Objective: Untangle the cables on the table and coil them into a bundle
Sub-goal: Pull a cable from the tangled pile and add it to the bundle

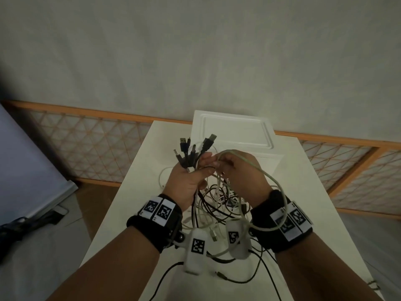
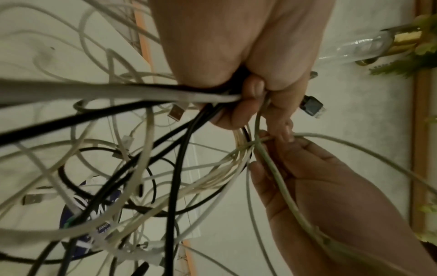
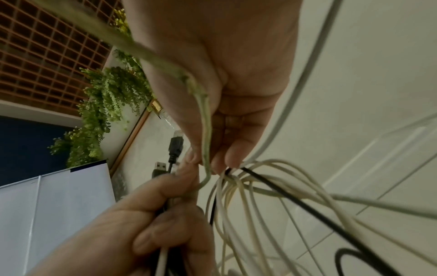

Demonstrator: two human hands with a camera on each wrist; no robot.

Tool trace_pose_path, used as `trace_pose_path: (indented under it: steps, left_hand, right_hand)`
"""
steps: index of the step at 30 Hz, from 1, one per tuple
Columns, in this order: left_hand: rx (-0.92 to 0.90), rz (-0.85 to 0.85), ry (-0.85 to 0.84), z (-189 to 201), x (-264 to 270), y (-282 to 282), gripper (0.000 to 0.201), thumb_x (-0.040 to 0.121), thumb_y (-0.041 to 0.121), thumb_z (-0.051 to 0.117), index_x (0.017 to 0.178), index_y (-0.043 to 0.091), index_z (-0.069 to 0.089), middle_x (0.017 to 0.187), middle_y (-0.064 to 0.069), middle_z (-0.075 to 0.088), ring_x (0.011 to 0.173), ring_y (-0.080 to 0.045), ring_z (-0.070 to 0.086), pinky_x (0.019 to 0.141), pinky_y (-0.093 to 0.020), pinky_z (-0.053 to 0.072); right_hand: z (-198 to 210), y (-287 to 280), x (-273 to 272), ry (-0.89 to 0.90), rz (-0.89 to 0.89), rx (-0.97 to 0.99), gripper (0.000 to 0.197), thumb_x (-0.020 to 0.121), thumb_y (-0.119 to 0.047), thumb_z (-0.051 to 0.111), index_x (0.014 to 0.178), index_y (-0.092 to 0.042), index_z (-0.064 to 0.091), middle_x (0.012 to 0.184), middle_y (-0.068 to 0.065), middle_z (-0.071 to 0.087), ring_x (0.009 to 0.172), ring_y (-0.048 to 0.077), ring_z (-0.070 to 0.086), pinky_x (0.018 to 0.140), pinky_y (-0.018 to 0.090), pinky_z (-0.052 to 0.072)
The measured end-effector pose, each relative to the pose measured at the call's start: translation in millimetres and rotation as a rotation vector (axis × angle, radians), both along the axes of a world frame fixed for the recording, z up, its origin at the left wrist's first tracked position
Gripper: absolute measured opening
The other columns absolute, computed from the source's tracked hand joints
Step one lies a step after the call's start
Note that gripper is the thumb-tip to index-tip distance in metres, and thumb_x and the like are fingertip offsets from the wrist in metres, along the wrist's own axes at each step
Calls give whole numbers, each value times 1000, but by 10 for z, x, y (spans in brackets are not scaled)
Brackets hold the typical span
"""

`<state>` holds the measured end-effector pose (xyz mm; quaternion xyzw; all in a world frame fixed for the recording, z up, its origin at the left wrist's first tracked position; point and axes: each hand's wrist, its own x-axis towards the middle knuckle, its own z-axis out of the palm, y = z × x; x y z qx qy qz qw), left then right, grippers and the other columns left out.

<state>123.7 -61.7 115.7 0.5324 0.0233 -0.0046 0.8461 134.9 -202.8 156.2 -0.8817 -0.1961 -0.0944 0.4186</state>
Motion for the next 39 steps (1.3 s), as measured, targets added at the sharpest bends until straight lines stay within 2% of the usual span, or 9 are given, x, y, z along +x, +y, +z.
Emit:
trace_pose_path:
  steps: [6, 9, 12, 19, 22, 25, 30, 36, 39]
  left_hand:
    - [224, 9, -104, 27, 25, -16, 14, 78, 11, 76, 82, 24, 72, 67, 6, 62, 58, -13, 44, 47, -24, 34]
    - [265, -11, -54, 0, 51, -1, 17, 70, 36, 75, 82, 24, 72, 65, -2, 57, 57, -19, 42, 52, -28, 36]
    - [277, 12, -31, 12, 45, -1, 4, 77, 25, 68, 75, 23, 66, 64, -2, 55, 56, -19, 44, 53, -27, 36]
    - [183, 107, -18, 32, 99, 108, 17, 85, 19, 70, 91, 3, 66, 52, 4, 47, 41, -10, 35, 44, -25, 32]
    - [186, 73, -44, 85, 68, 115, 12, 86, 13, 68, 91, 3, 65, 55, 4, 52, 46, -13, 42, 47, -24, 35]
    - [137, 106, -21, 130, 61, 97, 4, 86, 12, 67, 86, 9, 63, 67, 2, 63, 49, -11, 51, 47, -21, 41]
    - [69, 41, -70, 212, 41, 141, 6, 89, 8, 62, 89, 2, 62, 73, -8, 58, 38, -6, 31, 40, -19, 31]
    - [-60, 36, 20, 115, 28, 175, 16, 97, 15, 49, 92, 8, 62, 81, -5, 67, 36, -3, 27, 38, -16, 30]
    - [-157, -3, -6, 186, 25, 184, 16, 96, 17, 49, 87, 8, 59, 62, -1, 54, 34, -4, 31, 37, -17, 31]
  right_hand:
    - [-41, -2, 27, -105, -21, 87, 6, 82, -17, 71, 83, -22, 75, 81, -16, 65, 82, -6, 58, 69, 6, 41]
    - [-48, 54, 41, -111, -44, 141, 13, 78, -13, 74, 88, -21, 75, 85, -14, 59, 82, -6, 55, 71, 7, 41]
    - [-144, 69, 23, 18, 18, 196, 34, 73, -18, 80, 92, -36, 58, 84, -12, 59, 72, 2, 57, 63, 16, 47]
    - [-541, -172, 170, 107, -51, -347, 8, 91, -22, 59, 94, -23, 66, 86, -10, 64, 70, 8, 56, 74, 30, 49]
    - [-410, -136, 68, 200, 105, -82, 20, 85, -25, 66, 104, -30, 66, 98, -14, 67, 83, 5, 60, 78, 26, 50]
    - [-272, 4, 28, 379, 219, 367, 31, 82, -4, 53, 107, -17, 68, 102, 5, 70, 90, 18, 63, 80, 31, 50]
    - [-398, 7, 113, 257, 185, -236, 21, 89, -5, 53, 96, -15, 70, 86, -3, 65, 82, 14, 60, 75, 21, 47]
    - [-149, 44, 142, 631, 134, 458, 16, 86, -22, 39, 77, -19, 51, 81, 6, 60, 75, 26, 59, 66, 38, 49]
    - [-150, 12, 114, 445, 236, -18, 23, 87, -3, 50, 100, -21, 56, 96, -5, 62, 78, 13, 61, 69, 34, 50]
